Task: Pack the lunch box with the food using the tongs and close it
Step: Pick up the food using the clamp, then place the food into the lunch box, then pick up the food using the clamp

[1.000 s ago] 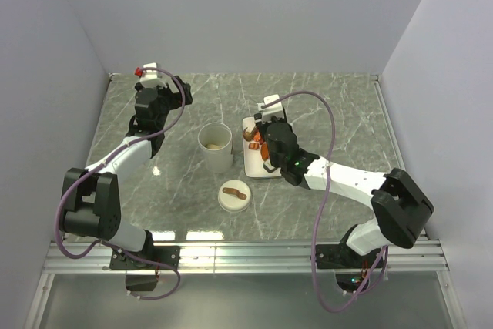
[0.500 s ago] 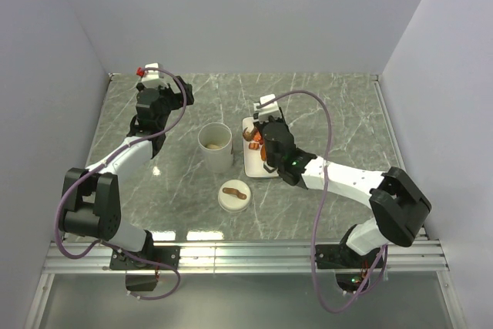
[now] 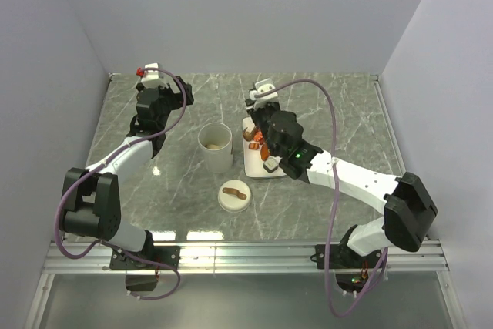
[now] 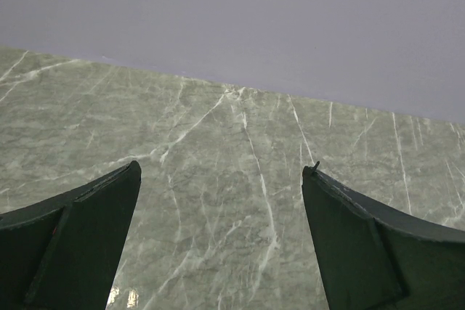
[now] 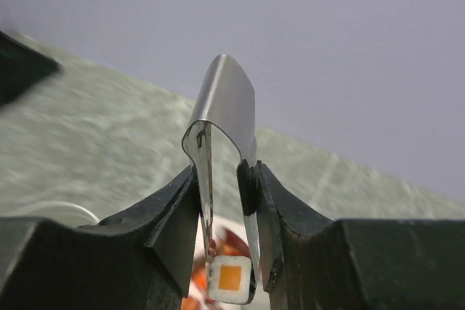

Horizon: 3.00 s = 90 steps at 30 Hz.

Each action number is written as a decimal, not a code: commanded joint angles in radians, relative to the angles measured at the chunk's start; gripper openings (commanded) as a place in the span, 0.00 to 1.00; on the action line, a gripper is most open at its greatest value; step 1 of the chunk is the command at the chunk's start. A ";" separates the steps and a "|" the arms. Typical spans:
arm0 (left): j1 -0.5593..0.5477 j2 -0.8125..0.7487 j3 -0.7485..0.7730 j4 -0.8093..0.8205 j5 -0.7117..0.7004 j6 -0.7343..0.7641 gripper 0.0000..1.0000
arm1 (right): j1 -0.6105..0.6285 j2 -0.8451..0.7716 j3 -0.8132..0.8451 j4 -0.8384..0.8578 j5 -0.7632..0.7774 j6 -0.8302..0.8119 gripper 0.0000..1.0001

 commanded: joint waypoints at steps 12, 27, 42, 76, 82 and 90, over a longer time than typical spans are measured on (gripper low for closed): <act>-0.005 -0.005 0.043 0.010 -0.030 0.012 0.99 | -0.008 -0.008 0.223 0.053 -0.568 0.141 0.27; -0.005 -0.007 0.043 0.010 -0.030 0.010 1.00 | -0.032 0.025 0.232 0.022 -0.789 0.241 0.34; -0.005 -0.005 0.043 0.004 -0.041 0.010 0.99 | -0.032 0.045 0.246 0.045 -0.794 0.232 0.51; -0.010 -0.001 0.045 0.009 -0.024 0.003 0.99 | -0.204 -0.315 -0.315 0.220 -0.539 0.347 0.46; -0.010 0.007 0.049 0.006 -0.026 0.003 0.99 | -0.229 -0.289 -0.348 0.218 -0.545 0.356 0.47; -0.010 0.015 0.057 0.002 -0.020 0.003 0.99 | -0.246 -0.246 -0.375 0.225 -0.548 0.368 0.49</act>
